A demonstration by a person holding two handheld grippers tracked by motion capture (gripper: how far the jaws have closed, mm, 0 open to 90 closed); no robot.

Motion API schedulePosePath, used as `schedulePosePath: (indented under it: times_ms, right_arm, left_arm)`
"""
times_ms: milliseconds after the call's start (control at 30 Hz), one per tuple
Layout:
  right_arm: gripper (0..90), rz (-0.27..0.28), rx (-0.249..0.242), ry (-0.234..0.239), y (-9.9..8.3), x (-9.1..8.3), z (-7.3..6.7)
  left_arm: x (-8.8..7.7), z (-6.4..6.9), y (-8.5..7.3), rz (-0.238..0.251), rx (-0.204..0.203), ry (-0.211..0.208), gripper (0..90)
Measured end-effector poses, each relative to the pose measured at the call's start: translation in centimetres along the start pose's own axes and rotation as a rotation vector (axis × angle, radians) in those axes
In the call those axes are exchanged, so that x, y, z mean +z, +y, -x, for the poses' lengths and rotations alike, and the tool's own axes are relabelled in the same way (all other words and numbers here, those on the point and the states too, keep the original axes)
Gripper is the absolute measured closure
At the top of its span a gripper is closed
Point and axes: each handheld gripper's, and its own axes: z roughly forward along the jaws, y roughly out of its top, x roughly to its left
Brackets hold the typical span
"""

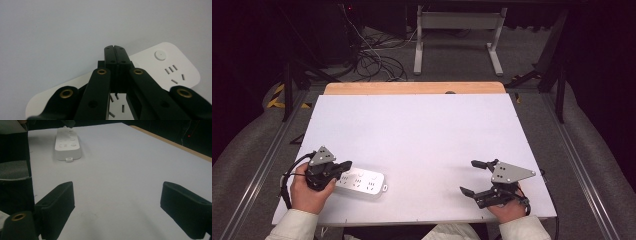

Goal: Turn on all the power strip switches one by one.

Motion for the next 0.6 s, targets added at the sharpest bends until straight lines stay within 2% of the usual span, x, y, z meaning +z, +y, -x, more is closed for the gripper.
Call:
schedulePosePath:
  times_ms: [67,200,233,267,333,367,400,433,500,600]
  right_arm:
    - [12.5,0.001,-0.001,0.000,0.0,0.0,-0.1]
    - [12.5,0.003,-0.001,0.000,0.0,-0.1,0.0]
    - [12.5,0.002,0.000,0.000,0.0,-0.1,0.0]
    - [12.5,0.002,-0.002,0.000,0.0,-0.1,0.0]
    - [12.5,0.001,-0.001,0.002,0.0,0.0,0.0]
    - [12.5,0.001,-0.002,0.002,0.0,0.0,0.0]
    - [12.5,0.001,-0.002,0.001,0.0,0.0,0.0]
    - [12.5,0.001,-0.002,0.001,0.0,0.0,0.0]
    - [12.5,0.001,-0.002,0.001,0.0,0.0,0.0]
    - [12.5,0.001,-0.003,0.001,0.0,0.0,0.0]
  left_arm:
    - [-0.1,0.1,0.1,0.007,-0.007,-0.007,90.0]
    - [-0.3,0.1,0.3,0.010,0.010,-0.002,90.0]
    - [-0.2,0.3,0.3,0.013,0.003,-0.011,90.0]
    - [-0.2,0.3,0.4,0.013,0.015,-0.007,90.0]
    - [0.1,0.6,0.5,0.007,0.018,-0.027,90.0]
    - [0.2,0.8,0.6,0.008,0.025,-0.022,90.0]
    - [0.3,1.1,0.7,0.002,0.037,-0.034,90.0]
    - [0.6,1.4,0.7,-0.001,0.059,-0.042,90.0]
    - [1.0,2.1,0.9,-0.025,0.105,-0.030,90.0]
    - [1.7,2.4,0.9,-0.049,0.111,-0.037,90.0]
